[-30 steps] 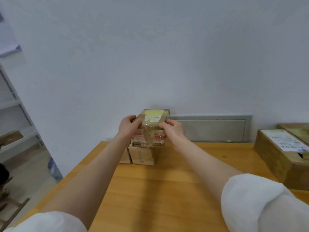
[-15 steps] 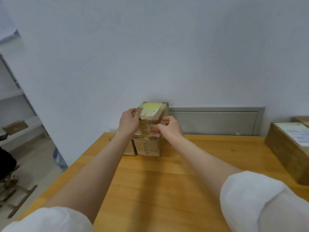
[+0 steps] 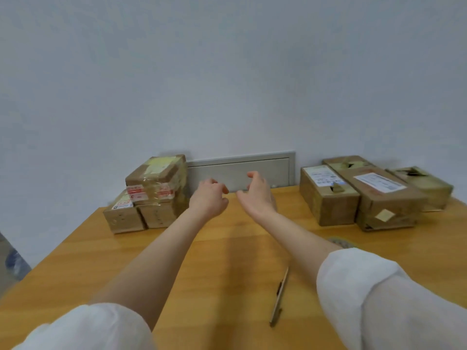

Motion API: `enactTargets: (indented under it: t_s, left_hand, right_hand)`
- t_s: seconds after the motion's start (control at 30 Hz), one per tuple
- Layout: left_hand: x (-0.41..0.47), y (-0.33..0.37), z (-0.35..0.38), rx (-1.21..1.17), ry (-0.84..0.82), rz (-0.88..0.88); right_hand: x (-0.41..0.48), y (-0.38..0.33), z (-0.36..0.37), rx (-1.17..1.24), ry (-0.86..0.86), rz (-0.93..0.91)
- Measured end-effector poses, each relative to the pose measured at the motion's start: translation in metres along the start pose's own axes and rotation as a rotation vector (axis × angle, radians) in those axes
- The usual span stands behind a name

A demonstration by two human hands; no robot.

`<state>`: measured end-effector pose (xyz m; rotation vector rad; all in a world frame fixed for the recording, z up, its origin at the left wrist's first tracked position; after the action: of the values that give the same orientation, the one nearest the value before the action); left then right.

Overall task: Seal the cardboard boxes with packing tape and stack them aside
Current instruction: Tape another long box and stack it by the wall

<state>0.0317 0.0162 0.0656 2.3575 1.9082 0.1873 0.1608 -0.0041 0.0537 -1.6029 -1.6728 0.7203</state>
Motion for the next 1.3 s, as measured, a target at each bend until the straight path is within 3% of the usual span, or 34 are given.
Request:
enactTargets:
  t_s: [0.23,0.5,0.9,1.3]
  left_hand:
    - [0.007,0.118,0.032,-0.15,-0.092,0.16]
    - [0.034,0.185,0.068,-0.429,-0.222,0.121]
    - [0.058,0.211,0.104,-1.073,-0.395,-0.002]
    - [0.043,0.163,0.097,-0.989,-0.393,0.052]
  right_hand:
    - [-0.029,0.07,-0.076,-0.28,0.096,0.097]
    - [-0.023,0.143,-0.136,-0.251,0.155,0.384]
    - [0.008,0.185,-0.135,-0.34,0.03,0.512]
    - [0.023,0.166,-0.111,-0.329,0.143,0.467]
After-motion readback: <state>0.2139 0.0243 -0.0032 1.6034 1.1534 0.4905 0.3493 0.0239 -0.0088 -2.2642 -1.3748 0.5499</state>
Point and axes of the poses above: each hand's wrist, its own x-axis towards the middle knuckle, its own z-axis out of the palm, y = z × x, the point moved 5 cm from there along x, towards the middle knuckle, and after that the axes turned 13 degrees about -y, right-handed, at the moved point
